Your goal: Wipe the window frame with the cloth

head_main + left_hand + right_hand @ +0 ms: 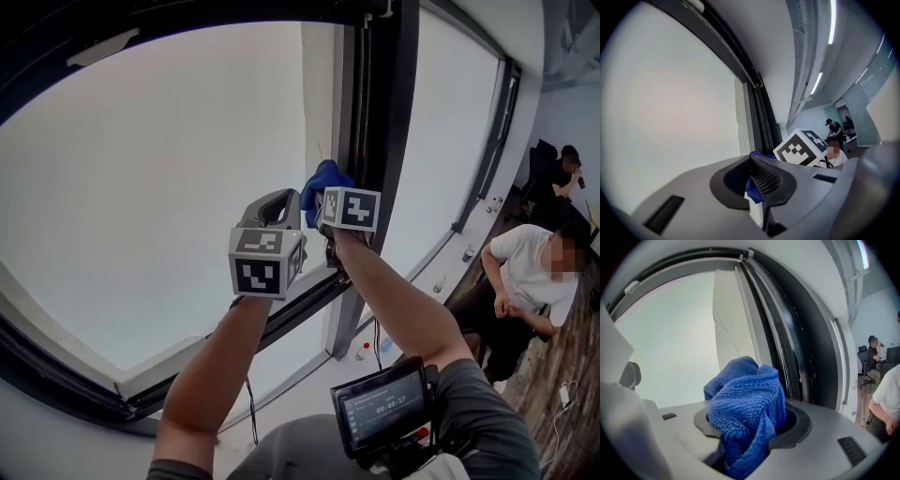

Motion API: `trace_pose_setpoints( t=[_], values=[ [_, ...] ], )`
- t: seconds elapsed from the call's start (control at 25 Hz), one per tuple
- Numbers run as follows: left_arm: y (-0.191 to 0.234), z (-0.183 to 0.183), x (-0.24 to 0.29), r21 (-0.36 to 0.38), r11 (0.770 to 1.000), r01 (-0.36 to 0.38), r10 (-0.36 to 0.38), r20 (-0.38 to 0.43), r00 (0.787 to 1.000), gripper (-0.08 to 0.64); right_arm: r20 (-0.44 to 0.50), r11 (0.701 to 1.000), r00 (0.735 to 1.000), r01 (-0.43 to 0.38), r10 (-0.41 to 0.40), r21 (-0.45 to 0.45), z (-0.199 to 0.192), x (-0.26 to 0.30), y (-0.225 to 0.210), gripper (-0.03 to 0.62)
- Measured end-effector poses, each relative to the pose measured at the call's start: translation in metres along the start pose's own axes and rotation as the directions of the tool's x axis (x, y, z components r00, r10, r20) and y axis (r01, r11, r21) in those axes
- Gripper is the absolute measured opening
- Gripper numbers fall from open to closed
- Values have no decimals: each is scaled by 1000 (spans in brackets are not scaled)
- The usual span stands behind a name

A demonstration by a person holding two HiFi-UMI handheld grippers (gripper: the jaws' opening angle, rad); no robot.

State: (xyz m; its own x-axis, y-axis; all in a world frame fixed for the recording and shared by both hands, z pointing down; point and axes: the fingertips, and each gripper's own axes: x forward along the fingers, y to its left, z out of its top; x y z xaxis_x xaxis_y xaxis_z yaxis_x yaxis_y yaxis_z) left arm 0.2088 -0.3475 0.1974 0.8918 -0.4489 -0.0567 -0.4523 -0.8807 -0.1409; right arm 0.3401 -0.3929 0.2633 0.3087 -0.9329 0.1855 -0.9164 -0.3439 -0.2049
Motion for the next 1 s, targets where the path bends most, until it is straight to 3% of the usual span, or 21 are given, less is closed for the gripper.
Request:
trace_pose_setpoints(
  t=[0.44,1.0],
  values=[
    [0,65,11,37,999,24,-27,72,997,9,125,998,991,-46,41,35,100,-15,17,221],
    [14,140,20,32,999,24,-28,129,991,9,181,994,981,-88,75,66,177,-23,37,221]
  ],
)
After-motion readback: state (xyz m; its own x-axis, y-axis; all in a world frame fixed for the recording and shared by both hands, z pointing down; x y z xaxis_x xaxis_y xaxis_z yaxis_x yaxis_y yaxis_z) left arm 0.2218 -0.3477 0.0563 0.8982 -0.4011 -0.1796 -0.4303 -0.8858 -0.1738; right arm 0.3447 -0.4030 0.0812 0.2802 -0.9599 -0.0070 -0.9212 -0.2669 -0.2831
